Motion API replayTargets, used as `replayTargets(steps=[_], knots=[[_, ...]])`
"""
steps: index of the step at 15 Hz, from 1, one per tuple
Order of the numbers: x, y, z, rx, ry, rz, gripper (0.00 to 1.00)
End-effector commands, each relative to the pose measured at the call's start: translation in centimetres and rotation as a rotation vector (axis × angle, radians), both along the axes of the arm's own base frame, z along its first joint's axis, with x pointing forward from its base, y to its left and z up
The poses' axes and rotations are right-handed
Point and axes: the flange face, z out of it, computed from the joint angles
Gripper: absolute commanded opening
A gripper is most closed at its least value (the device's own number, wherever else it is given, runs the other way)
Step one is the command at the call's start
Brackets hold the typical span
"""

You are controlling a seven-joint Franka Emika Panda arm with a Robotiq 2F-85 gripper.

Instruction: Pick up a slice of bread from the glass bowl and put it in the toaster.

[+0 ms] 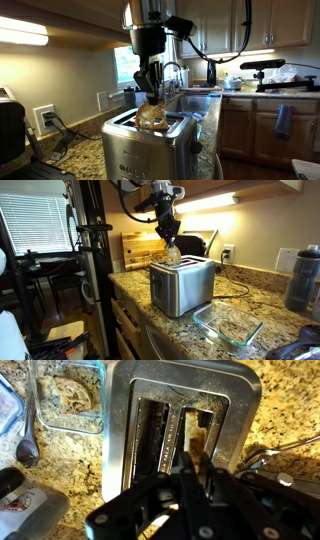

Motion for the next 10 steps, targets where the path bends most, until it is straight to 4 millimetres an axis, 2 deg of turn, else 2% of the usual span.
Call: replayTargets(steps=[1,7,8,10], knots=[[0.06,0.37,0.38,0.017,0.026,-0.018,0.06],[0.28,0.48,0.2,0.017,0.025,-0.025,0.06],[0.33,0.52,0.2,0.016,0.029,-0.025,0.36],[0.48,0.54,0.15,0.018,0.027,-0.026,0.43]])
